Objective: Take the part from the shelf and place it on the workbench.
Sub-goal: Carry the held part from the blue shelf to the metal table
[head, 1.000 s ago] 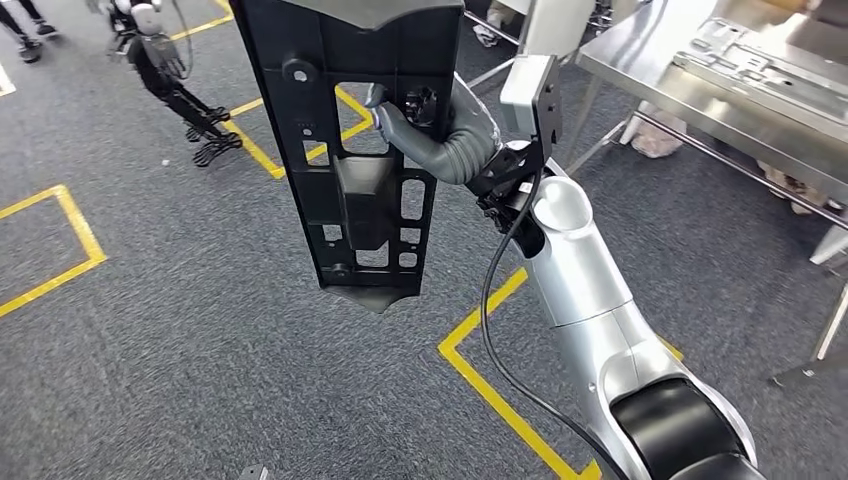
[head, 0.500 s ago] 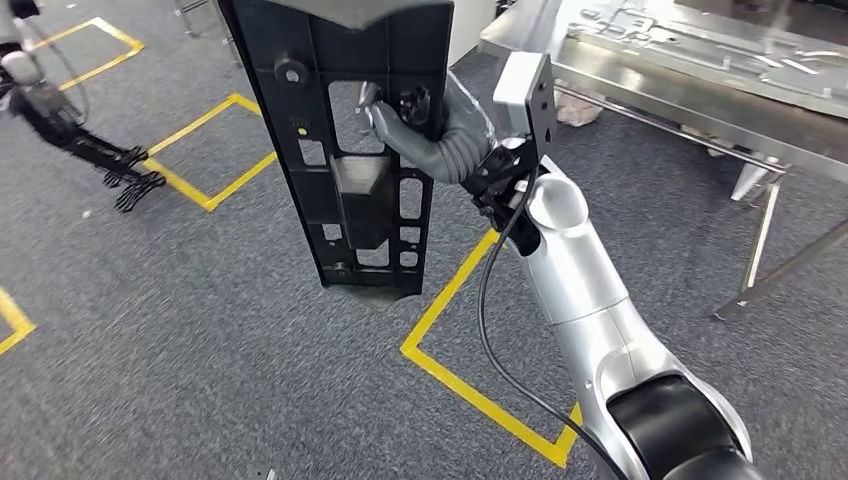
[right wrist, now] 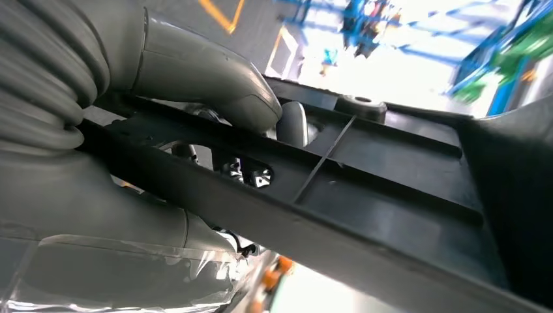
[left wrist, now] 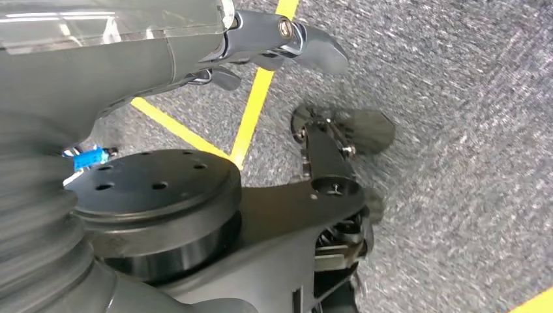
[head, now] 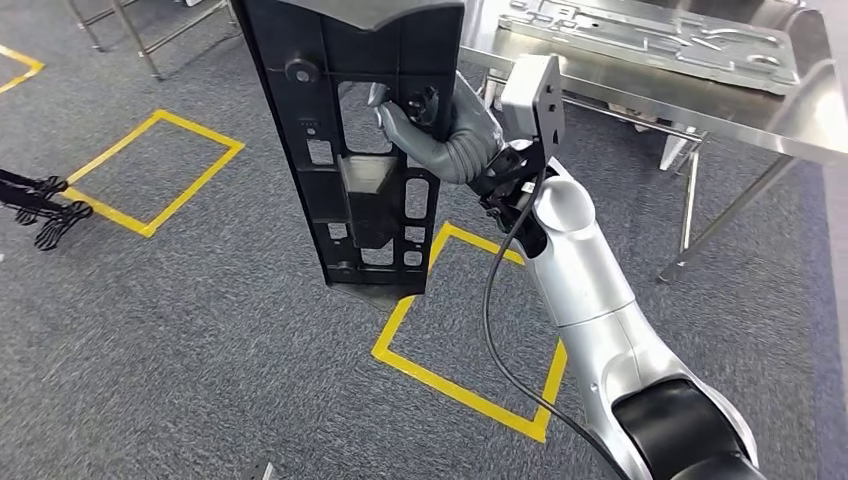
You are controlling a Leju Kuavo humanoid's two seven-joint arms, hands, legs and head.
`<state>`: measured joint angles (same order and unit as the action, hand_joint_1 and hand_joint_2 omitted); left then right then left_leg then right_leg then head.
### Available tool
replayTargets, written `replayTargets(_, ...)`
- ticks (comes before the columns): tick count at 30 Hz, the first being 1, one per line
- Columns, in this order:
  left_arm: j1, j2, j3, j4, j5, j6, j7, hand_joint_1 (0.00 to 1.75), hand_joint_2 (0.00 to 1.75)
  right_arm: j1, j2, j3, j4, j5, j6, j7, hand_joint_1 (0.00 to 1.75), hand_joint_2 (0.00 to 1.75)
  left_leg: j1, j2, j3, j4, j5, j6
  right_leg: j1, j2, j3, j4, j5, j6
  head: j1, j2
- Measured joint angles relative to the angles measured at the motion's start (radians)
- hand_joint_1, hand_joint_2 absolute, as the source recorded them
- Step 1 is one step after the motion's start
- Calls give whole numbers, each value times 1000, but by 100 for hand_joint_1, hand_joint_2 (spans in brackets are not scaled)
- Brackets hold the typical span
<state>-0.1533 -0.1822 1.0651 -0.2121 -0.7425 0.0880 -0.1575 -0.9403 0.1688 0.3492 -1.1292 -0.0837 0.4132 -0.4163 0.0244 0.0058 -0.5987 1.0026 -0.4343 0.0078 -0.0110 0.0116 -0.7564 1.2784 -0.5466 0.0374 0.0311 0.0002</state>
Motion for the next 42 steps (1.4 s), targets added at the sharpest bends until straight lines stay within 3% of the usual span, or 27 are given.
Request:
replayTargets(1,1,0,0,0,0,0,0,0,175,3,0,0,0,6,-8,3,175,175,0,8,0,0,-1,-1,-4,-4,-13,24,0,3,0,0)
replayTargets(2,1,0,0,0,0,0,-1,0,175,4,-1,0,0,12,-15,6,175,175,0,13,1,1,-2,-2,-7,-6,-6,6,20,5,0,0)
replayTargets(5,-1,-1,-1,0,0,-3,-11,0,175,4,-1,0,0,25,-37,9,175,175,-1,21,5,4,-8,-11,-8,-22,98,-199,112,-1,0,0)
replayTargets(7,-1,-1,-1,0,0,-6,-22,0,175,4,-1,0,0,30,-49,9,175,175,-6,22,5,6,-12,-18,-4,-28,133,-269,129,-9,-1,0)
replayTargets(14,-3,-1,-2,0,9,-33,-41,0,175,6,-2,1,1,36,-56,9,175,175,-4,26,12,-5,-10,-29,2,-19,133,-272,127,-24,-1,0)
replayTargets(22,-3,0,-1,0,29,-65,-51,0,175,6,-2,1,1,41,-63,9,175,175,-2,26,15,-9,-8,-40,5,-19,133,-271,126,-31,-1,0)
replayTargets(24,-3,0,-1,0,31,-73,-53,0,175,7,-2,1,1,42,-67,8,175,175,-3,26,14,-7,-9,-39,3,-19,133,-272,127,-30,-1,0)
replayTargets(27,-3,0,-1,0,34,-92,-58,0,175,8,-2,1,1,40,-61,5,175,175,-6,26,11,-3,-14,-28,-2,-20,135,-277,129,-24,-1,0)
replayTargets(29,-4,0,0,0,37,-101,-65,0,175,9,-2,0,-1,37,-52,2,175,175,-2,27,26,-23,-11,-22,1,-19,141,-281,127,-17,-1,0)
replayTargets(31,-5,-1,0,0,40,-103,-75,0,175,8,-2,0,-3,36,-51,-2,175,175,5,29,49,-51,-4,-17,2,-16,124,-234,103,-11,4,0)
replayTargets(34,-6,-1,1,0,42,-104,-85,0,175,12,-6,-2,-1,38,-51,-5,175,175,9,30,65,-60,-10,-16,-9,-12,22,-51,39,1,9,0)
replayTargets(35,-5,-1,1,0,42,-104,-87,0,175,16,-7,-2,0,40,-51,-5,175,175,10,30,71,-59,-15,-19,-14,-12,-3,-20,40,6,9,0)
replayTargets(36,-4,-1,2,0,43,-104,-88,0,175,19,-8,-2,1,42,-51,-5,175,175,13,29,77,-57,-22,-24,-19,-13,-9,-26,61,11,8,0)
replayTargets(37,-3,-1,2,0,44,-104,-89,0,175,21,-9,-1,2,44,-52,-6,175,175,17,29,86,-53,-32,-30,-25,-15,7,-76,100,16,8,0)
replayTargets(39,-3,-1,3,0,45,-104,-90,0,175,22,-11,-2,3,47,-52,-7,175,175,23,29,100,-43,-55,-48,-29,-24,66,-210,164,26,11,0)
replayTargets(40,-3,0,3,0,45,-103,-90,0,175,22,-12,-2,3,48,-53,-8,175,175,23,29,105,-38,-65,-57,-28,-27,86,-252,174,20,13,0)
replayTargets(42,-5,2,3,0,45,-101,-90,0,175,23,-14,-3,4,50,-54,-9,175,175,21,30,112,-39,-80,-74,-18,-26,95,-263,153,-4,11,0)
